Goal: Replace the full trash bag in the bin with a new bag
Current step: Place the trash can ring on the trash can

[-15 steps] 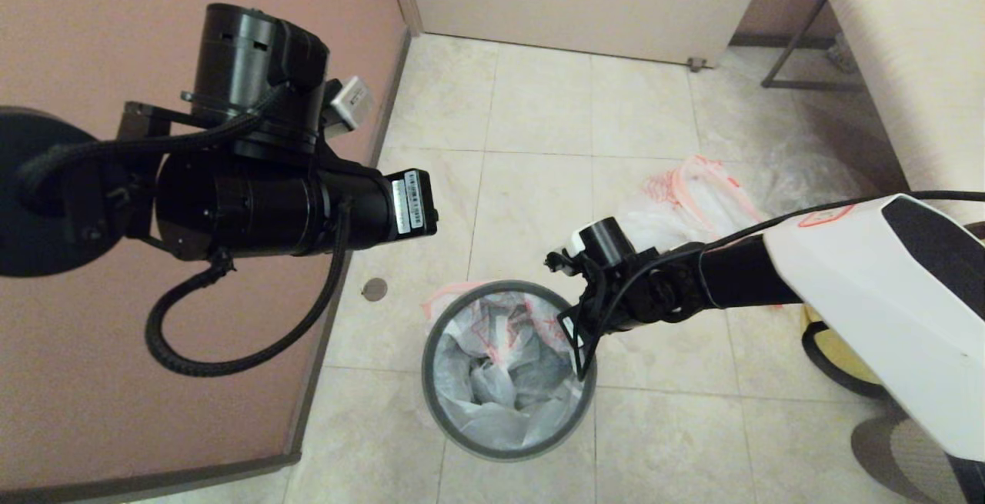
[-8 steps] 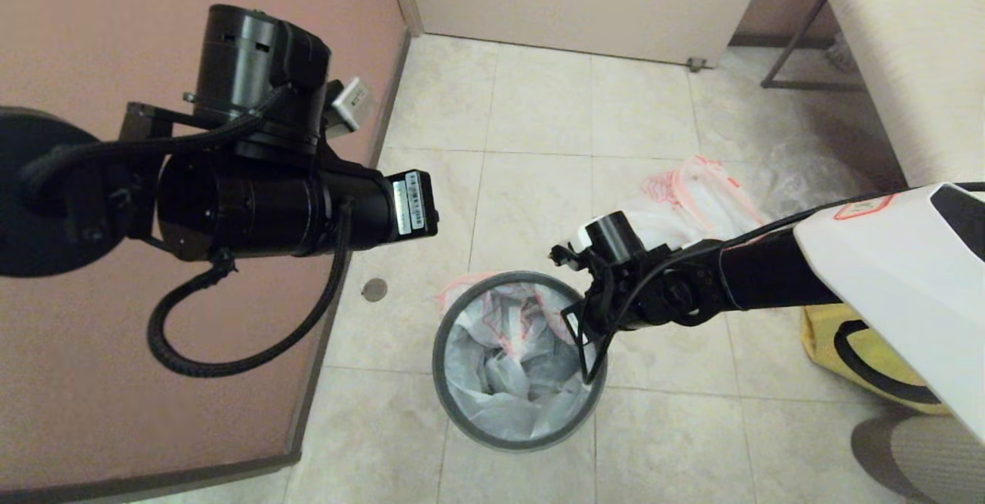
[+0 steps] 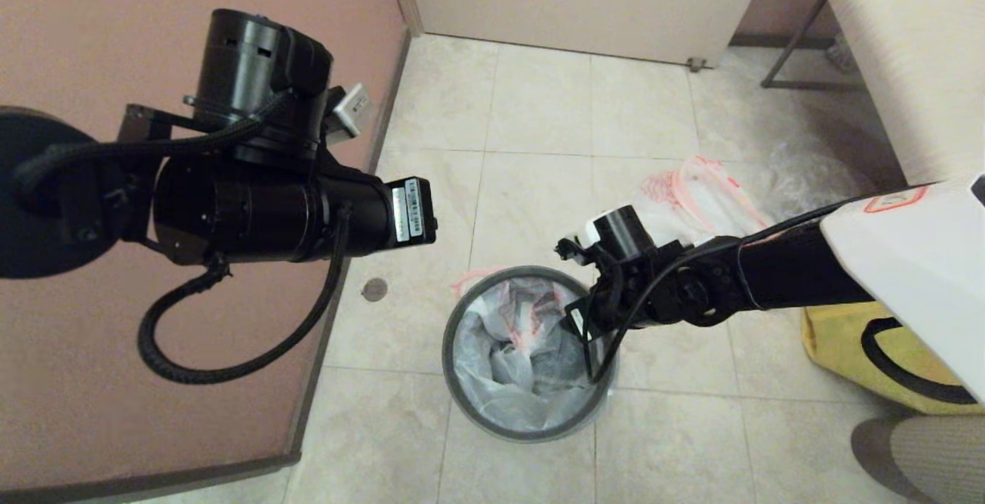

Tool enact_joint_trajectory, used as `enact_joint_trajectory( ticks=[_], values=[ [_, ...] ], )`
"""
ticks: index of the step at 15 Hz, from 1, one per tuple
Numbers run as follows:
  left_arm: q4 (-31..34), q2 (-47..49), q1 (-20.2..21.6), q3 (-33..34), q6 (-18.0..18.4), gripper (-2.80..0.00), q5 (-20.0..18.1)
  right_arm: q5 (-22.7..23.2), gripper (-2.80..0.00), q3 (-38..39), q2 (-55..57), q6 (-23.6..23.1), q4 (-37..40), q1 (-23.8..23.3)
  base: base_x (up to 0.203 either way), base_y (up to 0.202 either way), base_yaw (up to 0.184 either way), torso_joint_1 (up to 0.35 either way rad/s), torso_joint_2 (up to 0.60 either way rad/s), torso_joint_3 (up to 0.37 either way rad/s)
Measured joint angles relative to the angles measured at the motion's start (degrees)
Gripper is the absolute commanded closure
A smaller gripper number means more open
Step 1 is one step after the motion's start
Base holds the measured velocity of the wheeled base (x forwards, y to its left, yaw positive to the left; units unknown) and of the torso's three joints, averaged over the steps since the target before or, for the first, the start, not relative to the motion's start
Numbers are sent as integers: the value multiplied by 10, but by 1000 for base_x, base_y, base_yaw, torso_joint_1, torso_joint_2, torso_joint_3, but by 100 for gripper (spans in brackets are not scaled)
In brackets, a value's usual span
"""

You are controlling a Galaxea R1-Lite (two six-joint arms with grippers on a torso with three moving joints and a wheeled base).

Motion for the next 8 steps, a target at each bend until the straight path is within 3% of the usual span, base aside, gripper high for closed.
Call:
enact_joint_trajectory(
  ticks=[5,8],
  values=[
    [11,3,-1,-5,1,0,0,3,-280,27,-30,12,-4,-9,0,0,0,0,0,0],
    [42,6,0,-4,3,0,-22,56,-280,41,-61,70,-3,-12,0,0,0,0,0,0]
  ],
)
